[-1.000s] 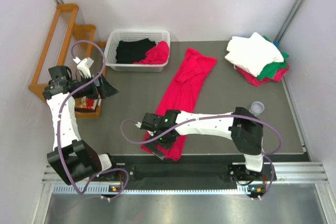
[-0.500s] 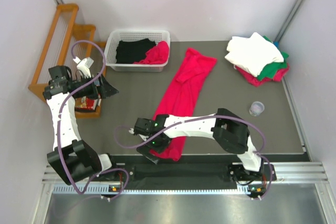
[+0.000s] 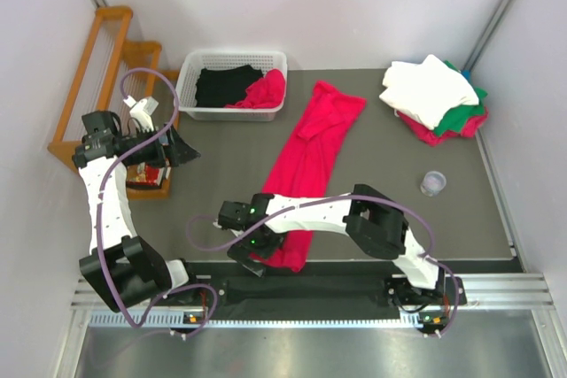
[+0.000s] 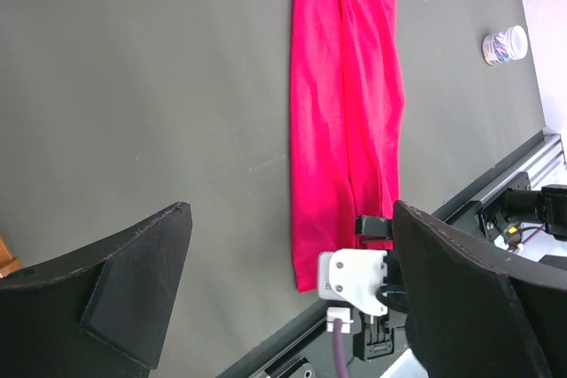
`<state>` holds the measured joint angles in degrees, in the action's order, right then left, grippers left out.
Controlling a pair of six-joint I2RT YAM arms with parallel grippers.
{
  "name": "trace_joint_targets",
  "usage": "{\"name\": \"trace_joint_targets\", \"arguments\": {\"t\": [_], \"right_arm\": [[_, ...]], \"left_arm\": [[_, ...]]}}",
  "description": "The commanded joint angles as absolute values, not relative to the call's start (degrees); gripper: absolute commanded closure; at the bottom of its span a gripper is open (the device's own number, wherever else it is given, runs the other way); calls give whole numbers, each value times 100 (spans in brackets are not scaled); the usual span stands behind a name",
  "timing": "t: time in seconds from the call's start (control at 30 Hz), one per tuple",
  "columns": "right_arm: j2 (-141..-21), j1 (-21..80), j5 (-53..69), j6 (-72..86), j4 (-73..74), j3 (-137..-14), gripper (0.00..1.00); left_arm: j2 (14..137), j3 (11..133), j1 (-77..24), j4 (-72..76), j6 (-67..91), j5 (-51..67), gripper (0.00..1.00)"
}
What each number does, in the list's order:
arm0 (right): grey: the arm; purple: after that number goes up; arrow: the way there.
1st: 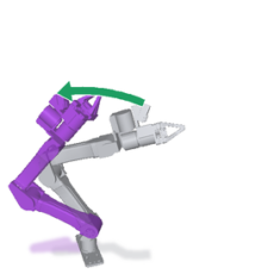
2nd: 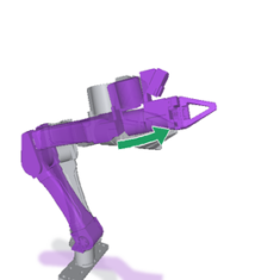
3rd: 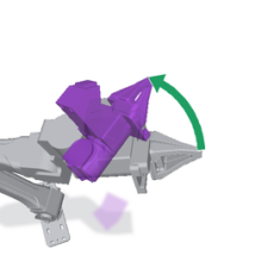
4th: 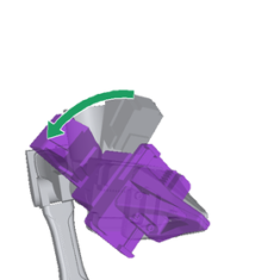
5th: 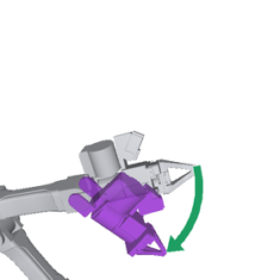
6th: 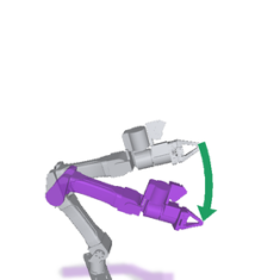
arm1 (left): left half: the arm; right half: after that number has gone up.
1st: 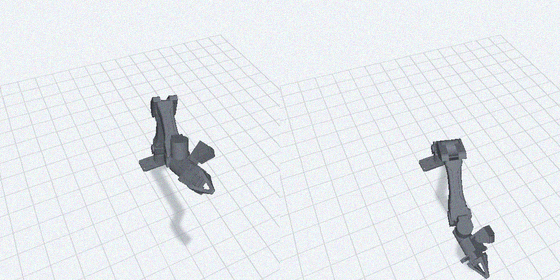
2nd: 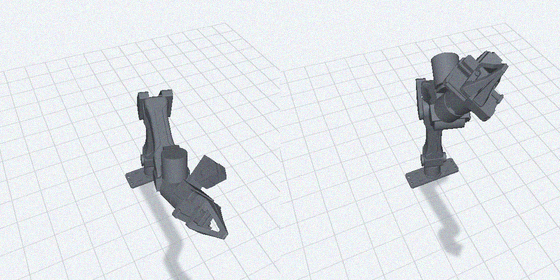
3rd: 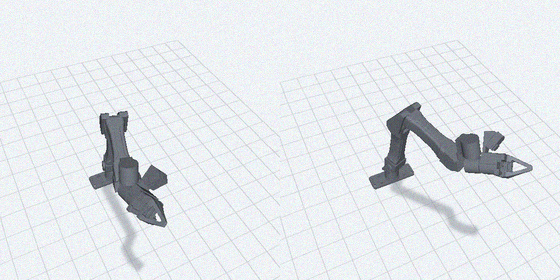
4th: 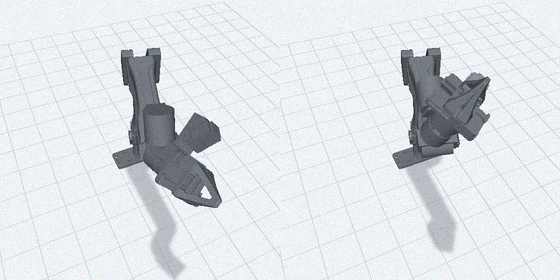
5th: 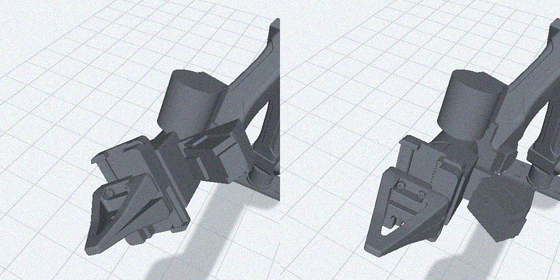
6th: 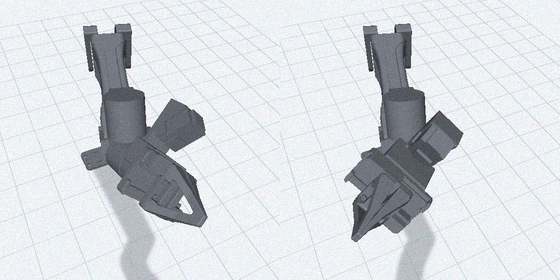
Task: Fold and stack the t-shirts
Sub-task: Fold the tshirt
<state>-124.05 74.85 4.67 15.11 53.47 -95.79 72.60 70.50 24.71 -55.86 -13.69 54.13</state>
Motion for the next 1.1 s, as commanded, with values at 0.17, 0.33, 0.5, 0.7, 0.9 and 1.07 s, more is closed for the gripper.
{"name": "trace_joint_targets", "arguments": {"t": [0.17,0.33,0.5,0.7,0.9,1.07], "right_arm": [[-13983,7146,-1106,1433,3859,-9492,43],[-14334,7066,-1827,1538,3946,-9562,44],[-14291,7154,-1977,1643,3841,-9290,20],[-14624,7163,-2241,1740,3955,-9299,38],[-14959,7172,-2856,1951,4087,-9141,87],[-14722,7172,-2918,2048,3964,-8755,93]], "left_arm": [[7198,7303,2505,-5625,-1582,5467,1],[7242,7479,2505,-5757,-1652,5467,1],[7251,7541,2514,-5818,-1687,5484,1],[7260,7550,2505,-5845,-1679,5502,1],[7207,7532,2514,-5880,-1749,5467,1],[7189,7515,2505,-5898,-1767,5467,1]]}}
